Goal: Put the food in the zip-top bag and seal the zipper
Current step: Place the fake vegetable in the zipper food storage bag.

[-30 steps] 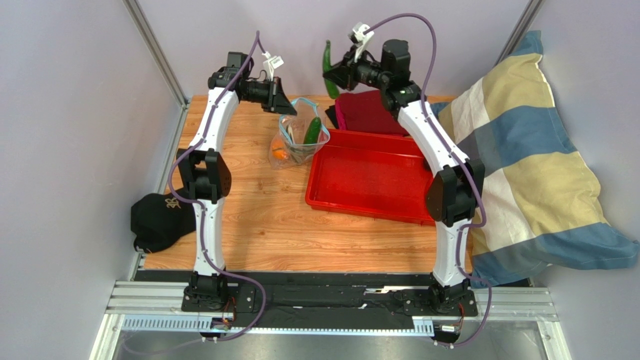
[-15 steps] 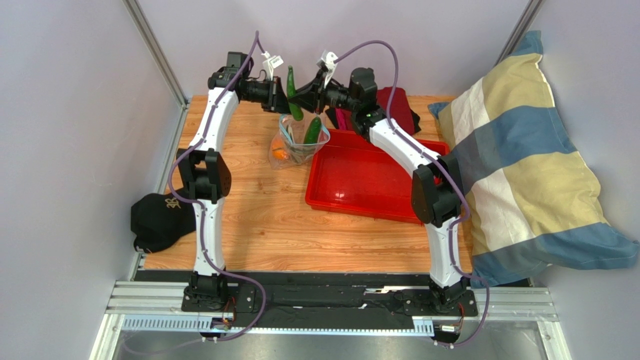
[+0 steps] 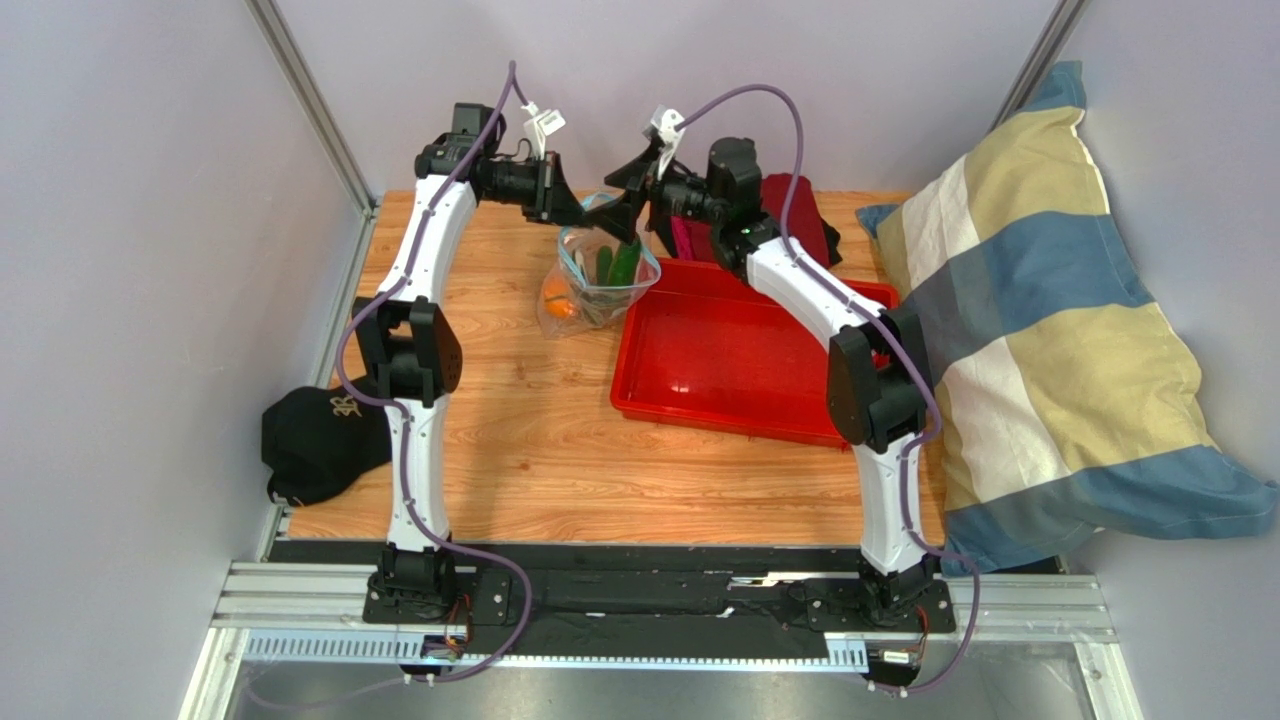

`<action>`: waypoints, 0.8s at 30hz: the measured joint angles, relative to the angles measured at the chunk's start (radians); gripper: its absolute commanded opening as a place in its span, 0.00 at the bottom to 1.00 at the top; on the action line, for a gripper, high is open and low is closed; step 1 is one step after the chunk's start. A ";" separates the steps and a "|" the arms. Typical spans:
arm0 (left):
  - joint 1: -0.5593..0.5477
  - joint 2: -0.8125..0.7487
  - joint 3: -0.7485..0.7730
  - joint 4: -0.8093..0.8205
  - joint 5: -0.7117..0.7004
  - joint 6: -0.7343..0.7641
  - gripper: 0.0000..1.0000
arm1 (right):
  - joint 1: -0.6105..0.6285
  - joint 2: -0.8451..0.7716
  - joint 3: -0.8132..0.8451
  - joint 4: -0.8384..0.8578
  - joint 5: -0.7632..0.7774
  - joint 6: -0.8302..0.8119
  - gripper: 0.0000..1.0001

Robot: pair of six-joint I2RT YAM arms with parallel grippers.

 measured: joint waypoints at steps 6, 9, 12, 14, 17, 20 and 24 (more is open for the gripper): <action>0.003 0.000 0.000 0.001 0.000 -0.001 0.00 | -0.114 -0.074 0.052 -0.278 0.012 -0.097 0.84; 0.003 0.000 0.000 0.001 0.002 -0.001 0.00 | -0.212 -0.148 0.085 -0.528 0.053 -0.207 0.84; 0.004 0.000 0.000 0.002 0.004 -0.002 0.00 | -0.305 -0.243 0.074 -0.772 0.146 -0.337 0.85; 0.004 0.000 0.000 0.003 0.006 -0.006 0.00 | -0.341 -0.317 0.013 -0.879 0.230 -0.406 0.85; 0.005 0.002 0.000 0.008 0.008 -0.012 0.00 | -0.370 -0.426 -0.123 -1.011 0.358 -0.487 0.85; 0.005 0.004 0.000 0.010 0.009 -0.015 0.00 | -0.389 -0.457 -0.222 -1.104 0.462 -0.539 0.85; 0.005 0.004 0.000 0.014 0.011 -0.019 0.00 | -0.413 -0.406 -0.288 -1.193 0.591 -0.605 0.84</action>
